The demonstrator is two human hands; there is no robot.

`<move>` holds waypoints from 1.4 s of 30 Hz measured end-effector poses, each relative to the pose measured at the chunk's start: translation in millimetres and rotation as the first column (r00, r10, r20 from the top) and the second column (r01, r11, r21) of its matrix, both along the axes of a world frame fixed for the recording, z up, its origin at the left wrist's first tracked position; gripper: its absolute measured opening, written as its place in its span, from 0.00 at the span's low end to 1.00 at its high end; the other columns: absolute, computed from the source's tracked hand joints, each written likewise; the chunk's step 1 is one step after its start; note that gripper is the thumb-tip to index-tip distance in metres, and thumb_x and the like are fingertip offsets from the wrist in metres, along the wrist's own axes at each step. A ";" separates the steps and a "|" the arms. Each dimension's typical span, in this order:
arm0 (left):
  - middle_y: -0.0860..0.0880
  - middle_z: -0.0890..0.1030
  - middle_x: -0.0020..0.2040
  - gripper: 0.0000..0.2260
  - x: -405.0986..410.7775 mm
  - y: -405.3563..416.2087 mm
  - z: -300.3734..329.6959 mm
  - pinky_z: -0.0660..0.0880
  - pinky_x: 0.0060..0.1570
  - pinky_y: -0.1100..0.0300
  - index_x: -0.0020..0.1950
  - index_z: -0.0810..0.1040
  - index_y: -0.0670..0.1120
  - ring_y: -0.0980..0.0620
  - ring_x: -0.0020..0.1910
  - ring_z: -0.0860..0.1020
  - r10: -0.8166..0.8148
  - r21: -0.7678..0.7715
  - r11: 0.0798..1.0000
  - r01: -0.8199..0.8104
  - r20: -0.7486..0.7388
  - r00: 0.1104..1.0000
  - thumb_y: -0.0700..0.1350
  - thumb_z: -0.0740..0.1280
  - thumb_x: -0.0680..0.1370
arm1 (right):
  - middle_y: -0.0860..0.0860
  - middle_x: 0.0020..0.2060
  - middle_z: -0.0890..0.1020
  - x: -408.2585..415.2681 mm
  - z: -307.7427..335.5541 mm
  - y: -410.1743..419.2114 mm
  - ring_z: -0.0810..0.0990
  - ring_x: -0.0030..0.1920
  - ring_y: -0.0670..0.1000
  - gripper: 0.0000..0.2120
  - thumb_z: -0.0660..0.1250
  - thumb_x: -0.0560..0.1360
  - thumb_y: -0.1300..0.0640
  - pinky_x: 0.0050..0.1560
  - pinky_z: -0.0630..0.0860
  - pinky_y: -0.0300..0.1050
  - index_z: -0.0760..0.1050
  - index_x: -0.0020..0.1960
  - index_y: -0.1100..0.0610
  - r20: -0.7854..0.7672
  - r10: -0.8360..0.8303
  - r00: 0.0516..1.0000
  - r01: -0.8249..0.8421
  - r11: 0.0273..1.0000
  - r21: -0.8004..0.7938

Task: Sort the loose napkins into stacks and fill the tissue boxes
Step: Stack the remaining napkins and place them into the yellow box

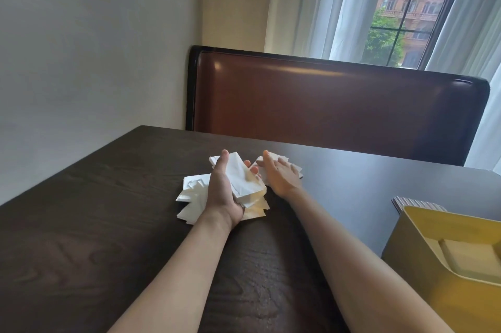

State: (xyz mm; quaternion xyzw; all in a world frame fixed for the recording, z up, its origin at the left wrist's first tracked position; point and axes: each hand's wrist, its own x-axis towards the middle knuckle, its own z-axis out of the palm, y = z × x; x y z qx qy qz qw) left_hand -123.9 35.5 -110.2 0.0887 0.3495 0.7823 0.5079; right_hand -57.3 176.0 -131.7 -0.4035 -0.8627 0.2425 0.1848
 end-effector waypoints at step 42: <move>0.44 0.80 0.57 0.32 31.9 -17.5 -1.6 0.80 0.53 0.50 0.64 0.77 0.40 0.47 0.54 0.81 -0.116 -0.034 0.993 0.116 -0.022 0.993 0.67 0.62 0.78 | 0.49 0.45 0.84 91.9 32.1 -66.4 0.84 0.45 0.51 0.07 0.68 0.78 0.59 0.41 0.82 0.43 0.78 0.55 0.54 -0.843 -0.262 0.469 -0.131 0.924 -0.360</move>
